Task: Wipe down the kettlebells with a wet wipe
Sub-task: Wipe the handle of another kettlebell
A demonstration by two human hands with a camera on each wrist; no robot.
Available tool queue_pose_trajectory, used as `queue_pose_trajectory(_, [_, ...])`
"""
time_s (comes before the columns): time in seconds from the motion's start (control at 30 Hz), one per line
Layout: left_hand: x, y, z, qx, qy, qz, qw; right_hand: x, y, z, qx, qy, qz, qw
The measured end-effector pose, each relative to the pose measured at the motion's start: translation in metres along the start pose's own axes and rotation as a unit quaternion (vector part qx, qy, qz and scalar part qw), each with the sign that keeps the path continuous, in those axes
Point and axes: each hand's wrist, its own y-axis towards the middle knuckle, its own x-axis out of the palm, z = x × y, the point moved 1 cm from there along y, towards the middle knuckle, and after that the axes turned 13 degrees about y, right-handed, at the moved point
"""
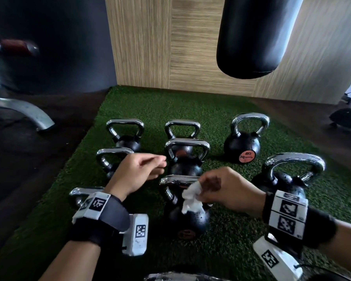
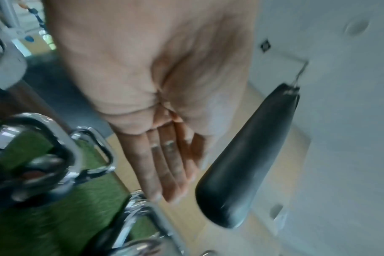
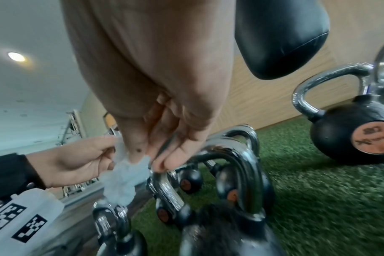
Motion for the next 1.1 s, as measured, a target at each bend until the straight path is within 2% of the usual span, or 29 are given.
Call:
queue_pose_trajectory(0.1, [0.012,-0.003,0.028,-0.017,-0.062,-0.107,0.992,0.006,0.005,-0.013,-0.06,0.03,0.065,0.996])
queue_pose_trajectory(0.17, [0.018,-0.004,0.036,-0.03,-0.08,-0.154,0.984,0.011,0.006,-0.017,-0.08,0.03,0.105,0.991])
queue_pose_trajectory(0.43, [0.021,-0.009,0.035,-0.047,-0.151,-0.186,0.97,0.02,0.011,-0.021,-0.103,0.049,0.241,0.964])
queue_pose_trajectory(0.5, [0.024,-0.006,0.036,-0.047,-0.146,-0.168,0.974,0.019,0.014,-0.018,-0.095,0.046,0.261,0.96])
queue_pose_trajectory(0.6, [0.023,0.001,0.034,-0.015,-0.11,-0.128,0.986,0.012,0.018,-0.006,-0.103,0.066,0.24,0.963])
queue_pose_trajectory(0.67, [0.017,0.008,0.029,0.048,0.031,-0.056,0.997,0.002,0.019,0.011,-0.108,0.086,0.269,0.953])
queue_pose_trajectory(0.7, [0.016,0.011,0.026,0.075,0.113,-0.015,0.991,-0.003,0.019,0.025,-0.087,0.084,0.304,0.945])
queue_pose_trajectory(0.77, [0.022,0.013,0.022,0.11,0.22,0.036,0.969,-0.01,0.017,0.058,0.014,0.067,0.361,0.93])
queue_pose_trajectory(0.83, [0.035,0.011,0.02,0.141,0.27,0.054,0.951,-0.006,0.016,0.093,0.145,0.099,0.32,0.931])
queue_pose_trajectory(0.9, [0.05,0.01,0.022,0.165,0.293,0.057,0.94,0.004,0.014,0.117,0.222,0.167,0.225,0.934])
queue_pose_trajectory(0.97, [0.063,0.009,0.026,0.179,0.308,0.05,0.933,0.012,0.012,0.132,0.215,0.183,0.167,0.945])
queue_pose_trajectory(1.1, [0.075,0.005,0.032,0.204,0.347,0.0,0.916,0.016,0.017,0.145,0.182,0.145,0.215,0.948])
